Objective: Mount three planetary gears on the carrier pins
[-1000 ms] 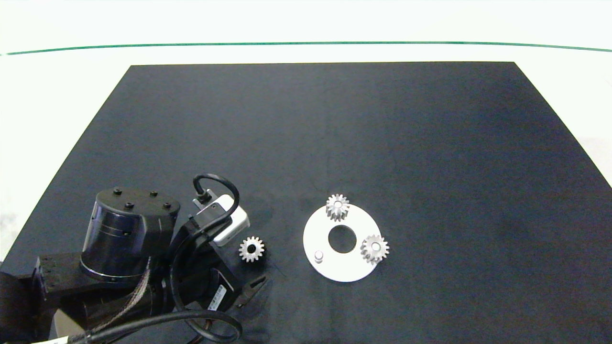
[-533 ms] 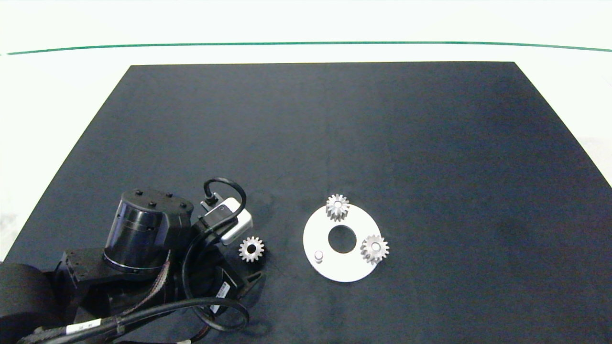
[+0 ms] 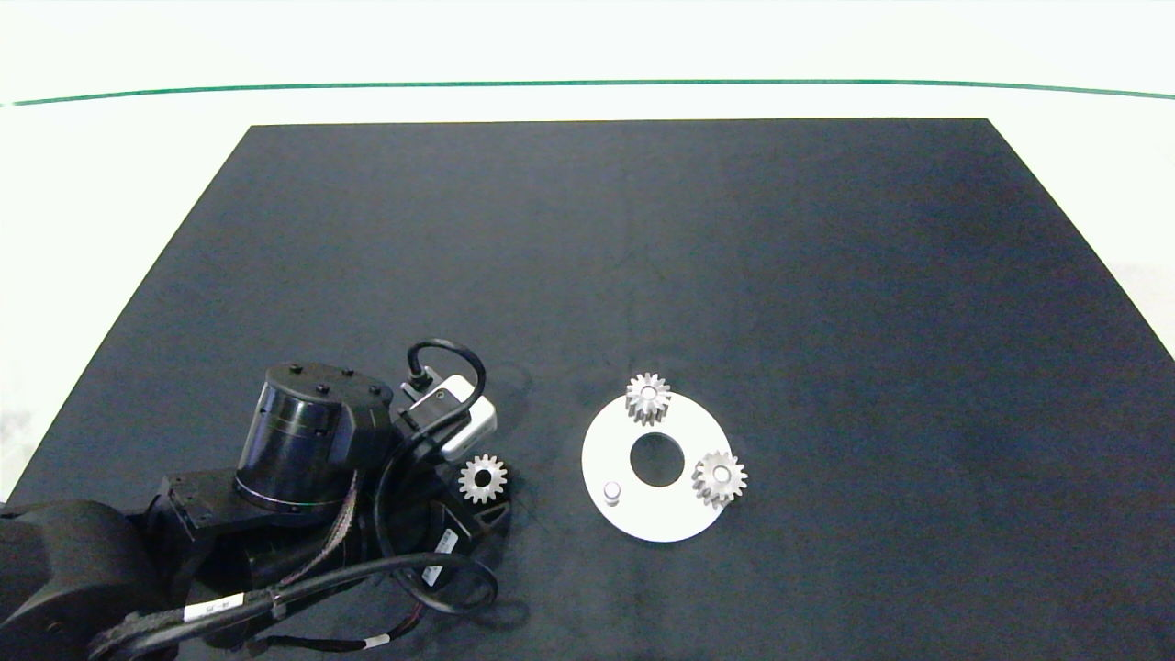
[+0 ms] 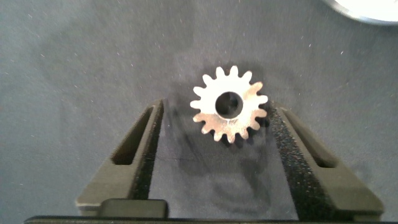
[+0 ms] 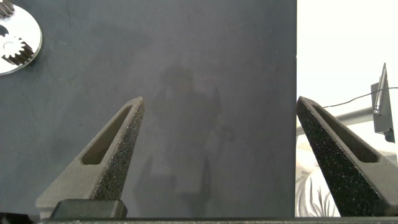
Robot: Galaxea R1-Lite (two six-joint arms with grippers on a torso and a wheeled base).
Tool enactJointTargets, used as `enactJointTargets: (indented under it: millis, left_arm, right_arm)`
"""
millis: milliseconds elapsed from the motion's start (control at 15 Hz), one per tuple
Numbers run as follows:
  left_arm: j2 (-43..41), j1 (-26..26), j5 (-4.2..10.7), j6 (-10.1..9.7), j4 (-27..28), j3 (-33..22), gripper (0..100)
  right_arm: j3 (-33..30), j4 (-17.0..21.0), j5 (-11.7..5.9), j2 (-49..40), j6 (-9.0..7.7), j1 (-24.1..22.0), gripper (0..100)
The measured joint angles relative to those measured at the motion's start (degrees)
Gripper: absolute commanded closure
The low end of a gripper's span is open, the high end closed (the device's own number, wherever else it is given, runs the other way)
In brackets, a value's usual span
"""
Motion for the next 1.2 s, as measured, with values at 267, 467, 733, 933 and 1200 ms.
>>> enactJointTargets:
  millis: [267,467,733,933,1200]
  left_arm:
    - [0.3,-0.11,0.02,-0.02,-0.11,0.07,45]
    - [0.41,-0.24,0.02,-0.13,-0.21,0.02,51]
    - [0.72,-0.26,0.0,-0.18,-0.49,-0.04,59]
    - [0.77,-0.26,0.0,-0.22,-0.44,-0.04,65]
    - [0.79,-0.33,0.02,-0.21,-0.44,-0.01,74]
  right_arm:
    - [0.15,0.0,0.0,0.0,0.02,0.24,0]
    - [0.2,0.0,0.0,0.0,0.09,0.32,0]
    - [0.2,0.0,0.0,0.0,0.09,0.38,0]
    - [0.17,0.0,0.0,0.02,0.09,0.4,0]
    - [0.11,0.0,0.0,0.05,0.09,0.38,0]
